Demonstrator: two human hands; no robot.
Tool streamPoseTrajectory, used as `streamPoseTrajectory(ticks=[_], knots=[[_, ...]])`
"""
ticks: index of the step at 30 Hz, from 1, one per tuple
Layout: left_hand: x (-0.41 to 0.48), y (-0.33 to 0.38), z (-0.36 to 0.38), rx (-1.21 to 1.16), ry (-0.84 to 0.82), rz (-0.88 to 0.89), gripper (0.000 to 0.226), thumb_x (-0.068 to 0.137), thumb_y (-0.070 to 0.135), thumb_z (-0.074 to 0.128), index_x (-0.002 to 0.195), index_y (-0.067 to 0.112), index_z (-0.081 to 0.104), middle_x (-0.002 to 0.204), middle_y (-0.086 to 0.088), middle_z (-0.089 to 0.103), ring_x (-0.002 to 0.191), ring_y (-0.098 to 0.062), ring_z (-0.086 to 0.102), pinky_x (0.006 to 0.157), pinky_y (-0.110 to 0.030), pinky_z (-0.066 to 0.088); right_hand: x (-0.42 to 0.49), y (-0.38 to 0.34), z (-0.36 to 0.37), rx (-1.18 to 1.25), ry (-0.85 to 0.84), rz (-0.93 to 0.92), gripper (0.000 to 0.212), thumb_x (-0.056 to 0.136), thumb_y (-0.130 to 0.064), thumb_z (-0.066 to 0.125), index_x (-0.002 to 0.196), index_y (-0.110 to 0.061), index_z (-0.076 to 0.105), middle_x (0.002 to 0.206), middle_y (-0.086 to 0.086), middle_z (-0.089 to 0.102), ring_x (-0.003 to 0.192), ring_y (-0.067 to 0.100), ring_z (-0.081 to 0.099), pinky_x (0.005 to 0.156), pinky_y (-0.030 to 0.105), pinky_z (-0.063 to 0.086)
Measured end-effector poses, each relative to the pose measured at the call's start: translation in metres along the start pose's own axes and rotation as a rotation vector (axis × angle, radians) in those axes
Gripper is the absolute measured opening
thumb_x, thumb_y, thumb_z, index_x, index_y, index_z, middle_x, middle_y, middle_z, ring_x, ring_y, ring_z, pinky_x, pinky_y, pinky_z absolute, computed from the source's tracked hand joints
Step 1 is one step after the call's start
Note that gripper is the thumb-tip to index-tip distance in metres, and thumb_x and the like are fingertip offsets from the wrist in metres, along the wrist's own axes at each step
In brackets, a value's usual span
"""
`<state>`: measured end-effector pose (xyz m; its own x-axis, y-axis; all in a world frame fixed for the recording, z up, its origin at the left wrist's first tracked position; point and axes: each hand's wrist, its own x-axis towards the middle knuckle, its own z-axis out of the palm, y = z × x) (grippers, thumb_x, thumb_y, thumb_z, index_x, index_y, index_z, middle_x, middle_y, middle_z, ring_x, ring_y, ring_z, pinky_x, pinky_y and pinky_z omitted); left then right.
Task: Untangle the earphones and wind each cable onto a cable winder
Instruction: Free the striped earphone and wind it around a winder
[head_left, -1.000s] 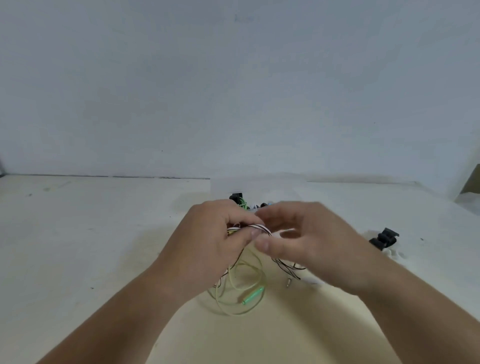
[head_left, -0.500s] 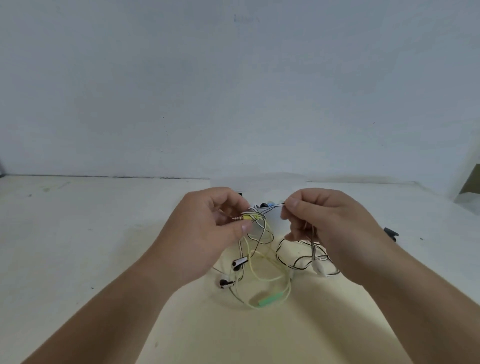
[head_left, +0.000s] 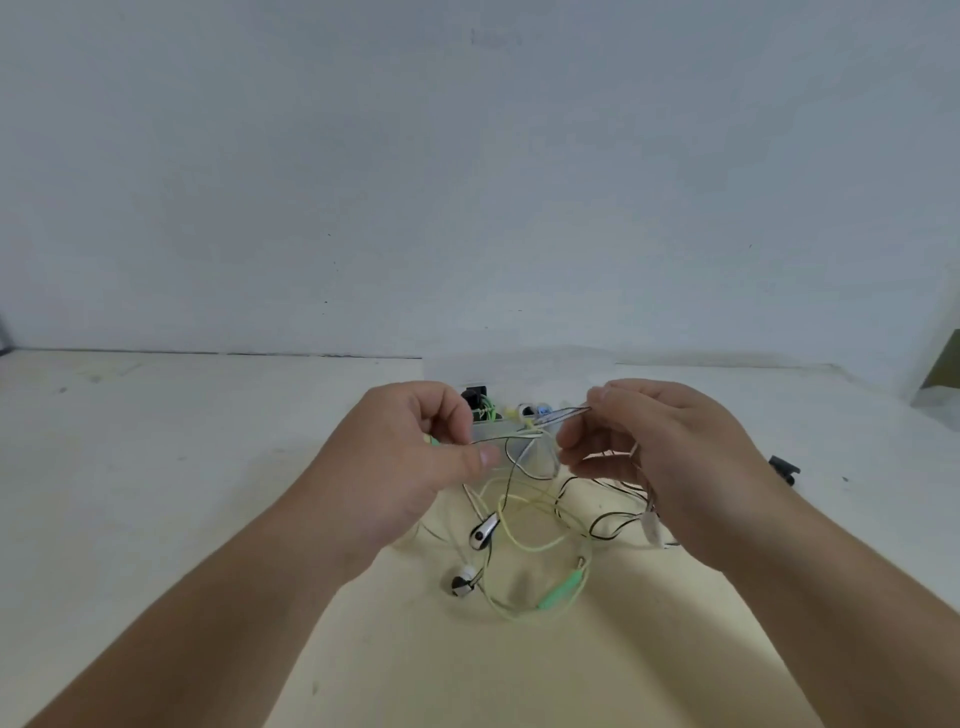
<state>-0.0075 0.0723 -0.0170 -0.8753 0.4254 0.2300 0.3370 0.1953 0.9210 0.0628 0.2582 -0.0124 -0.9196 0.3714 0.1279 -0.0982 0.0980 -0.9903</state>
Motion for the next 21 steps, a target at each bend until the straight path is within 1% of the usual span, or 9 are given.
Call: streamPoseTrajectory(ticks=[3,6,8,11,13,15,18,19,21], knots=[[0.0,0.004,-0.005,-0.047,0.007,-0.057,0.031,0.064,0.018,0.086,0.058,0.023,0.057,0.059,0.004,0.05,0.064,-0.017,0.043,0.063,-0.027,0.032,0.002,-0.003,-0.004,0.081,0.061,0.003,0.026,0.099,-0.008,0.048,0.081,0.003,0.063,0.073,0.014,0.071,0.068,0.029,0.065,0.07,0.041,0.055],[0.001,0.008,-0.01,-0.195,0.051,-0.116,0.033,0.073,0.001,0.079,0.063,0.018,0.052,0.057,-0.003,0.051,0.059,-0.019,0.051,0.073,-0.038,0.035,0.005,-0.007,-0.011,0.163,0.175,0.014,0.027,0.098,-0.007,0.048,0.076,0.003,0.061,0.068,0.015,0.069,0.058,0.028,0.064,0.062,0.037,0.055],[0.005,0.007,-0.014,-0.262,0.17,-0.174,0.034,0.08,-0.01,0.068,0.066,0.015,0.05,0.057,-0.004,0.049,0.054,-0.017,0.05,0.073,-0.039,0.036,0.008,-0.01,-0.016,0.219,0.238,0.022,0.029,0.097,-0.007,0.048,0.072,0.001,0.06,0.067,0.015,0.069,0.056,0.028,0.064,0.063,0.038,0.056],[0.009,0.004,-0.02,-0.252,0.453,-0.276,0.038,0.075,-0.012,0.059,0.057,0.021,0.051,0.056,0.001,0.046,0.064,-0.022,0.041,0.068,-0.038,0.034,0.011,-0.01,-0.02,0.25,0.257,0.031,0.025,0.097,-0.01,0.048,0.079,0.002,0.061,0.067,0.014,0.069,0.057,0.029,0.066,0.061,0.036,0.057],[0.009,0.004,-0.021,-0.212,0.599,-0.313,0.034,0.074,-0.011,0.051,0.06,0.02,0.052,0.064,-0.001,0.043,0.065,-0.021,0.036,0.061,-0.033,0.03,0.011,-0.01,-0.021,0.277,0.258,0.014,0.02,0.097,-0.009,0.048,0.083,0.001,0.059,0.066,0.013,0.069,0.057,0.029,0.066,0.061,0.037,0.058],[0.007,0.006,-0.021,-0.175,0.678,-0.293,0.024,0.075,-0.01,0.047,0.071,0.012,0.056,0.068,0.0,0.041,0.061,-0.018,0.03,0.057,-0.029,0.025,0.009,-0.011,-0.02,0.317,0.265,-0.017,0.019,0.097,-0.008,0.049,0.081,-0.001,0.058,0.065,0.012,0.069,0.056,0.028,0.066,0.061,0.037,0.058],[0.009,0.004,-0.019,-0.105,0.679,-0.202,0.005,0.075,-0.002,0.055,0.079,-0.004,0.057,0.073,-0.003,0.046,0.063,-0.017,0.035,0.058,-0.028,0.027,0.008,-0.014,-0.017,0.384,0.189,-0.032,0.022,0.098,-0.008,0.05,0.081,0.001,0.06,0.068,0.014,0.069,0.057,0.029,0.065,0.061,0.038,0.059],[0.008,0.003,-0.018,-0.062,0.657,-0.153,0.006,0.077,0.002,0.058,0.079,-0.003,0.06,0.074,-0.004,0.051,0.064,-0.018,0.039,0.057,-0.028,0.029,0.007,-0.014,-0.015,0.403,0.146,-0.023,0.026,0.098,-0.009,0.05,0.077,0.001,0.061,0.068,0.014,0.069,0.058,0.03,0.065,0.064,0.041,0.059],[0.005,0.005,-0.012,0.024,0.569,-0.015,0.009,0.082,0.008,0.063,0.074,0.009,0.066,0.075,-0.001,0.056,0.059,-0.013,0.045,0.054,-0.025,0.032,0.004,-0.014,-0.01,0.406,0.055,-0.007,0.038,0.099,-0.011,0.05,0.062,-0.004,0.055,0.069,0.017,0.068,0.063,0.034,0.066,0.07,0.046,0.06]])
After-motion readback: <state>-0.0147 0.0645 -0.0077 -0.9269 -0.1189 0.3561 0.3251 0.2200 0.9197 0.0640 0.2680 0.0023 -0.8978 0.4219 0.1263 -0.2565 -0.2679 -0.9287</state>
